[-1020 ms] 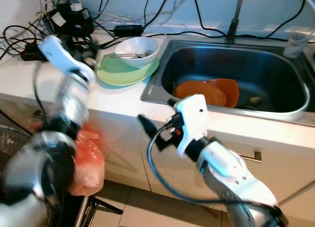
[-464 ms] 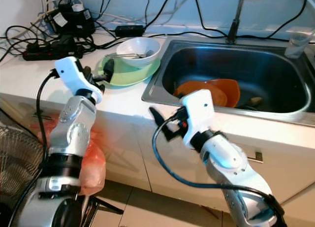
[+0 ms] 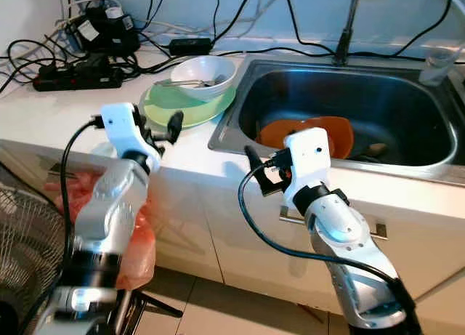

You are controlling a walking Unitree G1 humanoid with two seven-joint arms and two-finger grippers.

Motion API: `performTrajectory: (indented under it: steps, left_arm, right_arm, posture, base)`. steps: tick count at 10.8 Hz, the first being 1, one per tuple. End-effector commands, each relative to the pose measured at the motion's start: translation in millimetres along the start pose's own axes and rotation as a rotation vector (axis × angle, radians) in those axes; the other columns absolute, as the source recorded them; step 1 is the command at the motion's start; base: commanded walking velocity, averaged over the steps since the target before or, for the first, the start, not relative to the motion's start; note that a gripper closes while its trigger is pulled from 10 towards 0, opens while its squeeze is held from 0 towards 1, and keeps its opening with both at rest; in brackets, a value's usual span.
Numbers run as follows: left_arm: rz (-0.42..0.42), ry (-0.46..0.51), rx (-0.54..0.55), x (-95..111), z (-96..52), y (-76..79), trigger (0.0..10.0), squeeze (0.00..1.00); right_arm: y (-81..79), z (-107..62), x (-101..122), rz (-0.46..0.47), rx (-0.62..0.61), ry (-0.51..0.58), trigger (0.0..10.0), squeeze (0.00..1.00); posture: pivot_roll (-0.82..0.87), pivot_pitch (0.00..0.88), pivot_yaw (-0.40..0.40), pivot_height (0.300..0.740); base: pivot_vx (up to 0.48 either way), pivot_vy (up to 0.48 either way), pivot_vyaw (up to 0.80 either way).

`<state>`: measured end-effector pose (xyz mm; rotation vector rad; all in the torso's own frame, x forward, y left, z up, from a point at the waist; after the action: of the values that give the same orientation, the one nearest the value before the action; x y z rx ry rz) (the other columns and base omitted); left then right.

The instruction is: Kitchen organization

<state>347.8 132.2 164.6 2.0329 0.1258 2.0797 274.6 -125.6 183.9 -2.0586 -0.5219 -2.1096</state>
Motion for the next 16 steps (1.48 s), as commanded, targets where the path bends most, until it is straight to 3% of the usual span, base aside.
performTrajectory:
  steps: [1, 2, 4, 6, 8, 14, 16]
  left_arm:
    - [0.016, -0.001, -0.003, -1, -2.9, -2.0, 10.0, 0.84]
    - [-0.004, -0.021, 0.013, -7, -7.0, -5.2, 10.0, 0.00]
    - [-0.007, 0.067, -0.020, 16, -2.5, 2.0, 10.0, 0.00]
    - [0.008, 0.129, -0.076, 34, -0.3, 13.2, 10.0, 0.00]
    - [0.005, 0.112, -0.081, 31, -2.7, 13.7, 10.0, 0.00]
    - [-0.007, 0.106, -0.100, 30, -3.4, 18.2, 10.0, 0.00]
    - [-0.007, 0.105, -0.103, 30, -4.1, 18.9, 10.0, 0.00]
  right_arm:
    - [-3.4, 2.5, -1, -0.006, 0.006, 0.005, 10.0, 0.00]
    - [-11.5, 4.4, -7, -0.003, 0.032, -0.005, 10.0, 0.00]
    - [-14.7, 6.4, -5, 0.004, 0.029, 0.020, 10.0, 0.00]
    - [-6.6, 10.0, 5, -0.005, -0.028, 0.065, 10.0, 0.00]
    - [-0.9, 8.4, 3, -0.012, -0.051, 0.061, 10.0, 0.00]
    - [-5.1, 7.4, 2, -0.004, -0.044, 0.058, 10.0, 0.00]
    - [-5.8, 6.9, 0, -0.004, -0.041, 0.053, 10.0, 0.00]
  posture:
    - [-0.11, 0.000, 0.107, 0.740]
    - [-0.10, 0.000, 0.104, 0.740]
    - [-0.10, 0.000, 0.095, 0.740]
    - [-0.10, 0.000, 0.094, 0.740]
    - [-0.11, 0.000, 0.099, 0.740]
    - [-0.11, 0.000, 0.099, 0.740]
    - [-0.11, 0.000, 0.100, 0.740]
  base:
    - [0.000, 0.000, 0.00]
    - [0.000, 0.000, 0.00]
    - [0.000, 0.000, 0.00]
    - [0.000, 0.000, 0.00]
    - [0.137, 0.000, 0.00]
    - [0.376, 0.000, 0.00]
    - [0.000, 0.000, 0.00]
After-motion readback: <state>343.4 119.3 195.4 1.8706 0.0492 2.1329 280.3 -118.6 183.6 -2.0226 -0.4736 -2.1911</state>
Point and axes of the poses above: a point about 5 cm out from each wrist's last joint towards the gripper, its own z axis pointing out of the wrist towards the gripper, its own x axis along the axis of the wrist's last joint, y = z × x, the point moved 1 cm from there along z, pointing out of the wrist towards the gripper, and after that the axes turned 2 degrees about -z, right-handed, at the moved point
